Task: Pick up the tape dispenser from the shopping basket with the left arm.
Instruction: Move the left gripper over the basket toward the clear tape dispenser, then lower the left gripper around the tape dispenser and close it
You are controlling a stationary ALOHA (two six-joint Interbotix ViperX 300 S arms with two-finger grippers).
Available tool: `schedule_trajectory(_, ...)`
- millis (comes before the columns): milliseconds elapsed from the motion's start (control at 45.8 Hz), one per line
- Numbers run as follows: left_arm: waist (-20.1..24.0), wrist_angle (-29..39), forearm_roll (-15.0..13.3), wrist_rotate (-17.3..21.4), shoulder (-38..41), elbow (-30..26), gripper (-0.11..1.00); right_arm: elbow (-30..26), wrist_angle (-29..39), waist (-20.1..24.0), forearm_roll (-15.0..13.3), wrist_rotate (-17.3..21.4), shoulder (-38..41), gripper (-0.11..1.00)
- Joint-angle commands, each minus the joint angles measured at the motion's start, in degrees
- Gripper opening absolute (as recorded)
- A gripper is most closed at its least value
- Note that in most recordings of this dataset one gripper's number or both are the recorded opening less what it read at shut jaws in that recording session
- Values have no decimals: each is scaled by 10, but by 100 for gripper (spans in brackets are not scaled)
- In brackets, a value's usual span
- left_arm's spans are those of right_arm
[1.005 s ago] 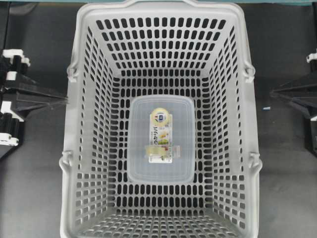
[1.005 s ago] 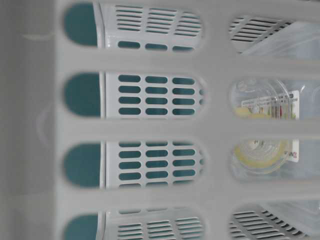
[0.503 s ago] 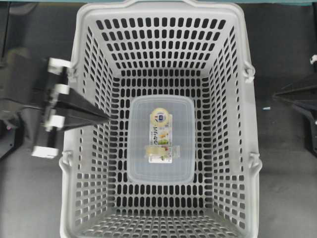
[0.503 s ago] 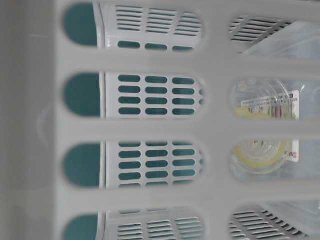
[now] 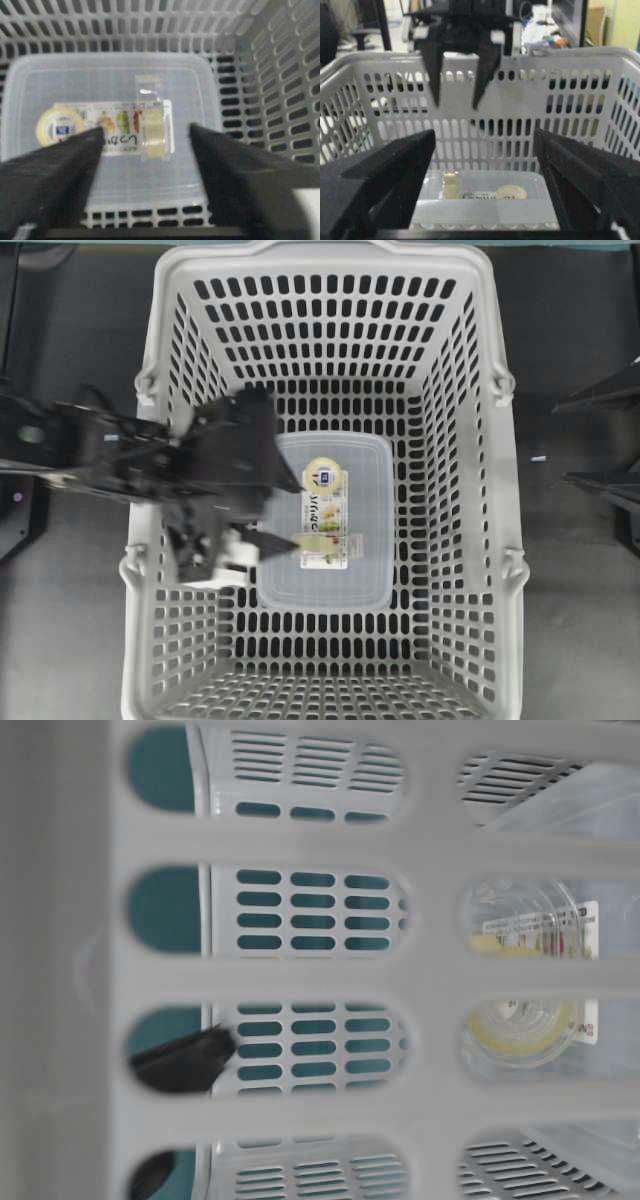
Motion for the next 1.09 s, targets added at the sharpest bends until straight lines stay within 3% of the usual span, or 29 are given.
schedule_trajectory(0,-2,30,2,-11,29,-41,80,-11,-3,3,2,0,4,76)
schedule_trajectory(87,-5,47,2,-15,65,-62,90,-11,-3,3,2,0,4,75)
schedule_trajectory(546,-23,63,2,-19,178,-81,87,-4,-3,6,2,0,-10,75)
schedule_trajectory(655,-22,84,2,-16,177,-84,74,-3,-3,6,2,0,-11,75)
schedule_trajectory(787,-23,99,2,-12,176,-92,36,-1,-3,5,2,0,-11,75)
schedule_trajectory(830,-23,105,2,-11,172,-99,28,0,-3,5,3,0,-11,75)
schedule_trajectory(1071,-22,202,3,1,157,-198,29,2,-4,6,3,0,-11,75)
